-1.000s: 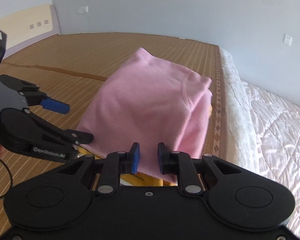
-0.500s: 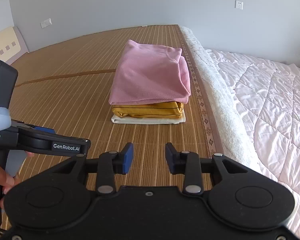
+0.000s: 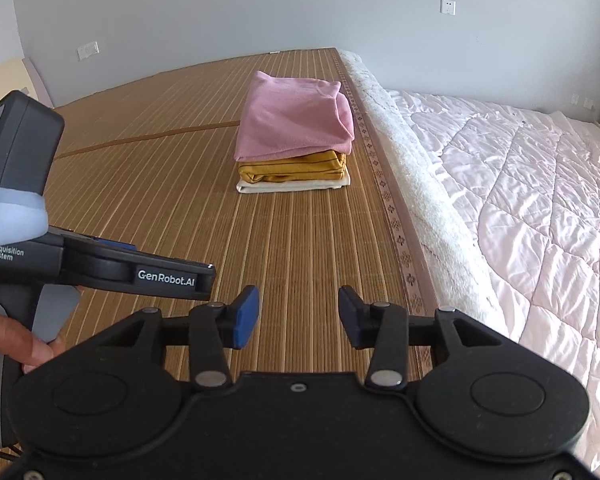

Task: Fold clothes

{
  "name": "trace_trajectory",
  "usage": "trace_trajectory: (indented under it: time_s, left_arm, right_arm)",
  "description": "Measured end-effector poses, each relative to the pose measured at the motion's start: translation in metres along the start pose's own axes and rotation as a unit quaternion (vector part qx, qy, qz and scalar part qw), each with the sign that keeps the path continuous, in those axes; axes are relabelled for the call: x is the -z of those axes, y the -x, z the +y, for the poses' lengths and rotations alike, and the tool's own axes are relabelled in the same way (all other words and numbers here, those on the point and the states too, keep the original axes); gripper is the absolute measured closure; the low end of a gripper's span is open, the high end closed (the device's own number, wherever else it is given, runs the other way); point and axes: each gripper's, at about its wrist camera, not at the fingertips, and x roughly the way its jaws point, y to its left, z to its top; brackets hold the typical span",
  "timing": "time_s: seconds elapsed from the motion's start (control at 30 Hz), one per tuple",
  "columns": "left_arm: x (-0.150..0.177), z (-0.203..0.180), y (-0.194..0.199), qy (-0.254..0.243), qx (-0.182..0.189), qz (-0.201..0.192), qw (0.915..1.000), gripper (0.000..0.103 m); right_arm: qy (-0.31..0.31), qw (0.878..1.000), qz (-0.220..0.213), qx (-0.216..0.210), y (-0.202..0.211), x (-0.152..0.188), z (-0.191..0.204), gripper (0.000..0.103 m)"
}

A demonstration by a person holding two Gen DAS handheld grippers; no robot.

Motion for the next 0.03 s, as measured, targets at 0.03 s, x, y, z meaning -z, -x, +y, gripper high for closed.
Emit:
trace_trajectory:
  time_s: [0.03]
  left_arm:
    - [0.0048, -0.0041, 0.0041, -0.001, -0.006, 0.002, 1.0, 0.016]
  right_arm:
    - [0.003, 1.0, 0.002, -0.001, 0.005, 0.0044, 0.0004, 0.057]
